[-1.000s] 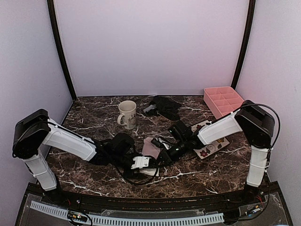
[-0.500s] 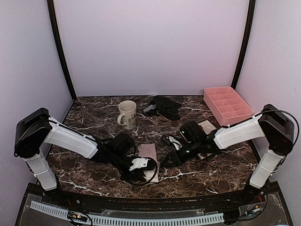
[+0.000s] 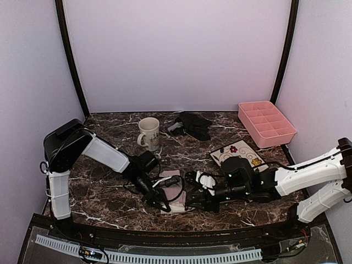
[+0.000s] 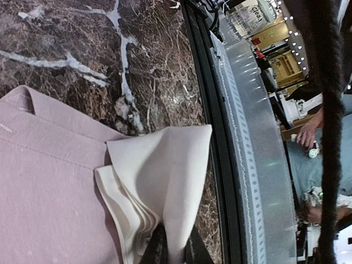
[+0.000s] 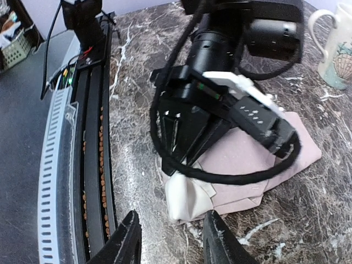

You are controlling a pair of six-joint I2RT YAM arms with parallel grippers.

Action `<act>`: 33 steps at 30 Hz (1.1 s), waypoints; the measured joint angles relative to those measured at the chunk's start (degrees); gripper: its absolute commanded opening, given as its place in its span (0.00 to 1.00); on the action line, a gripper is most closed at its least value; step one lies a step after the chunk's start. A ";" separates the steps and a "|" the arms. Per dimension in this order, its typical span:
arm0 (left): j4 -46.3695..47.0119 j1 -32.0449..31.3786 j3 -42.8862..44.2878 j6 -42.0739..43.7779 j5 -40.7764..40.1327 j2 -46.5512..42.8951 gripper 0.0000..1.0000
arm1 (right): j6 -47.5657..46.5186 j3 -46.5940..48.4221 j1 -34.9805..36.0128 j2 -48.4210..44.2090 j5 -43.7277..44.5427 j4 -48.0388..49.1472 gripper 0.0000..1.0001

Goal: Roll the underwear
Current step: Roll the underwear at the center of the board.

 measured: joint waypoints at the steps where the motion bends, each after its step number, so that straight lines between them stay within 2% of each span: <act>1: -0.61 0.28 0.74 -0.33 1.53 1.11 0.06 | -1.33 0.02 0.87 0.70 0.63 0.09 0.38; 8: -7.06 1.62 5.03 -0.39 6.82 4.74 0.07 | -10.40 1.68 6.38 9.38 4.37 1.25 0.40; 16: -8.22 2.05 5.60 0.22 8.61 5.40 0.08 | -16.59 3.45 6.60 14.75 7.89 4.31 0.42; 21: -8.39 2.10 5.60 0.72 8.76 5.42 0.08 | -18.88 4.66 6.60 18.71 9.60 5.07 0.38; 25: -8.52 2.10 5.60 1.11 8.76 5.42 0.10 | -19.78 6.01 6.60 21.62 10.80 4.90 0.25; 29: -8.68 2.10 5.60 1.53 8.72 5.42 0.15 | -20.41 7.50 6.60 23.43 11.50 4.00 0.04; 30: -8.72 2.10 5.60 1.66 8.70 5.42 0.18 | -20.65 7.78 6.60 23.54 11.47 3.61 0.00; 33: -8.81 2.12 5.60 1.97 8.66 5.38 0.35 | -20.81 8.63 6.58 23.63 11.26 2.08 0.00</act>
